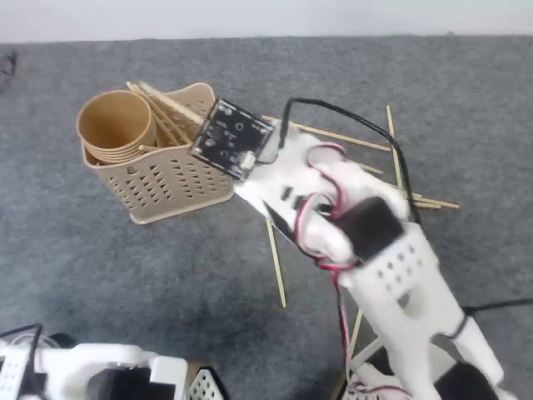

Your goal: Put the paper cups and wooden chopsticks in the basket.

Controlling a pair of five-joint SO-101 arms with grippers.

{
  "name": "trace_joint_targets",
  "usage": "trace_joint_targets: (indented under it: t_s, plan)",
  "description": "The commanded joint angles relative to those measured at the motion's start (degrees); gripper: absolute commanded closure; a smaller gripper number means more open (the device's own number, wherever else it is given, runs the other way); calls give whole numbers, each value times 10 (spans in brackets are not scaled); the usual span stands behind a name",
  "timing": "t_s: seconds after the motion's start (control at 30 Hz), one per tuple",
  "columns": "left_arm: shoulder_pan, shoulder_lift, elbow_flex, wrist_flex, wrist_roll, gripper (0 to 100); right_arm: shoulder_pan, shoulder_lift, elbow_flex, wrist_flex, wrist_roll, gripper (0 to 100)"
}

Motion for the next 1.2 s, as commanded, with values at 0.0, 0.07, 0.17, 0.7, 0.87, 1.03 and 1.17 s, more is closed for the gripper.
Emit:
trace_joint_targets:
  t_s: [0.0, 0.07, 0.17, 0.7, 0.87, 1.03, 1.17]
  plan:
    - [4, -11, -1, -11, -5, 655, -20, 25, 17, -214, 9, 991]
    - [4, -11, -1, -11, -5, 655, -30, 57, 21, -296, 9, 991]
    - [4, -11, -1, -11, -5, 655, -38, 114, 20, -395, 9, 991]
    - [4, -12, -1, -11, -5, 655, -5, 402, -199, -429, 5, 988]
    - [4, -12, -1, -11, -5, 655, 1, 392, -233, -327, 1, 843]
    - [4, -12, -1, -11, -5, 655, 0, 380, -266, -251, -18, 824]
    - [4, -12, -1, -11, -5, 655, 4, 346, -294, -197, -16, 857]
